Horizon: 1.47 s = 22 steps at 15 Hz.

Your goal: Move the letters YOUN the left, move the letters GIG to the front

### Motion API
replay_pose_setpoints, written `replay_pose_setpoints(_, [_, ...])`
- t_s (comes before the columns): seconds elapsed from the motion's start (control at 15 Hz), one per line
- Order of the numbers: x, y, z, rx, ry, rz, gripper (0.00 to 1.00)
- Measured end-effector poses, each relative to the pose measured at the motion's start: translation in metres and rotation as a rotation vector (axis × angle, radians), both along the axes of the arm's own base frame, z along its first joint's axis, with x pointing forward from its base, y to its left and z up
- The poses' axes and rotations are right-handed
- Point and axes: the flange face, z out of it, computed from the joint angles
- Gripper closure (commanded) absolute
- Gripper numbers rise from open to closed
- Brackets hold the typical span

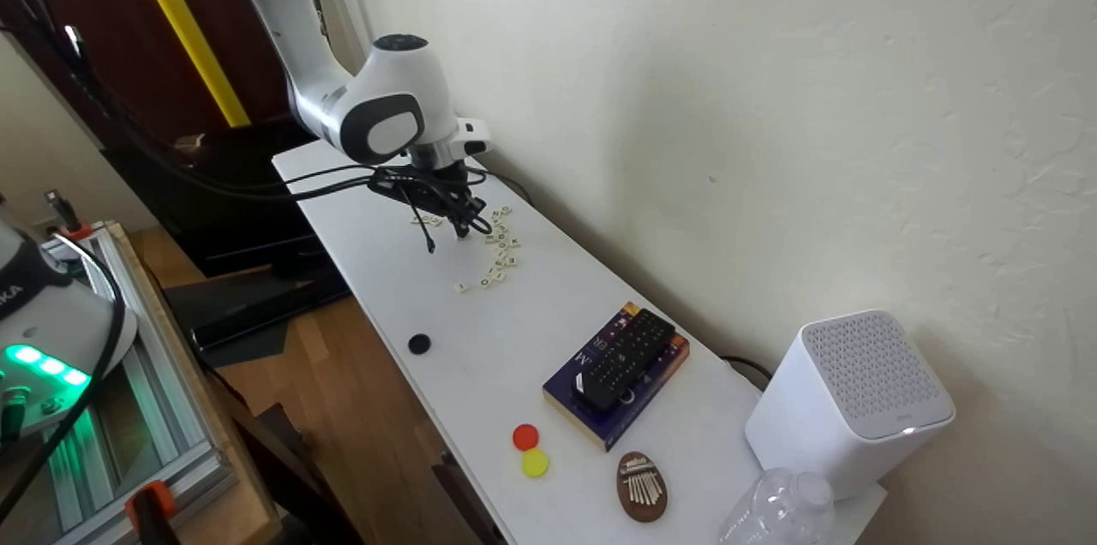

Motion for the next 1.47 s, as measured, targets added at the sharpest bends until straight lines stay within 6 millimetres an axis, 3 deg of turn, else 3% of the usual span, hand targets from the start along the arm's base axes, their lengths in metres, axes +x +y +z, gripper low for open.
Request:
replay_pose_setpoints(0.6, [-0.023,0.007,-0.001,-0.014,-0.020,0.189,1.00])
replay_pose_setpoints(1.47, [-0.041,0.009,-0.001,-0.064,0.021,0.523,1.00])
